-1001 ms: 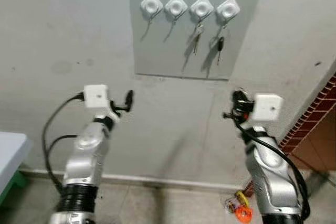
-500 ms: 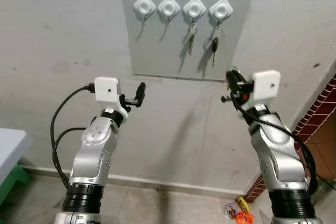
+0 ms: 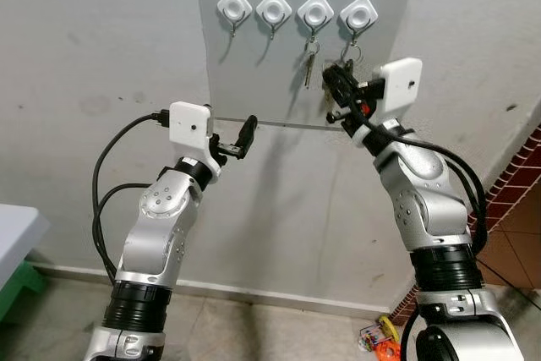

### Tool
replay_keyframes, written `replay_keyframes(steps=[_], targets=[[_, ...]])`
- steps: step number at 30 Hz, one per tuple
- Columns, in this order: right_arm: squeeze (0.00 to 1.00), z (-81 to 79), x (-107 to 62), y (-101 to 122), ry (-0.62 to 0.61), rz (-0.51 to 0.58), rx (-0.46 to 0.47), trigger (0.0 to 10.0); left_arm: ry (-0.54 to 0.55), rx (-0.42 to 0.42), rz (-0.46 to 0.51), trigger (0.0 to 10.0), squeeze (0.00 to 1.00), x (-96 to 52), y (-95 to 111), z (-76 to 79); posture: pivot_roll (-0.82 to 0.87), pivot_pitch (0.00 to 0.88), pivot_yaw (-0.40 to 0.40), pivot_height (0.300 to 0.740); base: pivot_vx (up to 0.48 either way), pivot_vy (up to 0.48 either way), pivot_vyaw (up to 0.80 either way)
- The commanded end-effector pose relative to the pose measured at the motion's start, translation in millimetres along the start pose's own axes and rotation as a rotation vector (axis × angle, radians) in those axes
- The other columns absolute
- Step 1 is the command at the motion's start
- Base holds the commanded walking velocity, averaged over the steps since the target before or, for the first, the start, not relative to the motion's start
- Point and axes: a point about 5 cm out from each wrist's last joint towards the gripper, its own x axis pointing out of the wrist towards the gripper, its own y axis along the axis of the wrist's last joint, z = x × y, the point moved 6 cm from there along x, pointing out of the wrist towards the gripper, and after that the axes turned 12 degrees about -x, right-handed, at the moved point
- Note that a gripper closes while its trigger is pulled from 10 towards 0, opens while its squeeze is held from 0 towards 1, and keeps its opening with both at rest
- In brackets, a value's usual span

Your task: Hang keys on a hook

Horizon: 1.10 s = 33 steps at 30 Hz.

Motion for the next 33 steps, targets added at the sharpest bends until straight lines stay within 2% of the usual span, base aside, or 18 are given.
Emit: replay_keyframes(steps=[1,7,9,12,13,15,20,33], targets=[[0.00,0.7,5.8,9.1,0.007,0.034,0.004,10.0,-0.016,0.020,0.010,10.0,0.00,0.2,6.7,3.5,-0.03,0.000,-0.002,0.740,0.000,0.000,0.00],[0.00,-0.9,25.9,16.6,0.045,0.064,0.037,10.0,-0.022,0.018,0.016,10.0,0.00,-0.4,11.2,6.6,-0.01,0.000,-0.012,0.740,0.000,0.000,0.00],[0.00,-1.5,27.4,16.9,0.050,0.065,0.039,10.0,-0.022,0.018,0.017,10.0,0.00,-0.3,11.5,6.8,-0.01,0.000,-0.013,0.740,0.000,0.000,0.00],[0.00,-6.9,33.0,17.7,0.075,0.068,0.061,10.0,-0.017,0.017,0.018,10.0,0.00,-0.7,11.6,7.1,0.00,0.000,-0.021,0.740,0.000,0.000,0.00],[0.00,-13.3,35.5,16.7,0.098,0.065,0.062,10.0,-0.015,0.014,0.019,10.0,0.00,-1.7,11.3,7.6,0.00,0.000,-0.021,0.740,0.000,0.000,0.00],[0.00,-14.7,35.8,16.2,0.102,0.064,0.060,10.0,-0.015,0.013,0.019,10.0,0.00,-1.9,11.1,7.7,0.00,0.000,-0.021,0.740,0.000,0.000,0.00],[0.00,-22.2,28.6,-1.9,0.126,0.027,0.075,10.0,0.001,0.002,0.021,10.0,0.00,-3.2,11.2,6.2,0.00,0.000,-0.028,0.740,0.000,0.000,0.00],[0.00,-28.6,30.0,-4.7,0.164,0.028,0.086,10.0,0.002,-0.001,0.023,10.0,0.00,0.2,13.8,6.4,0.00,0.000,-0.025,0.740,0.000,0.000,0.00]])
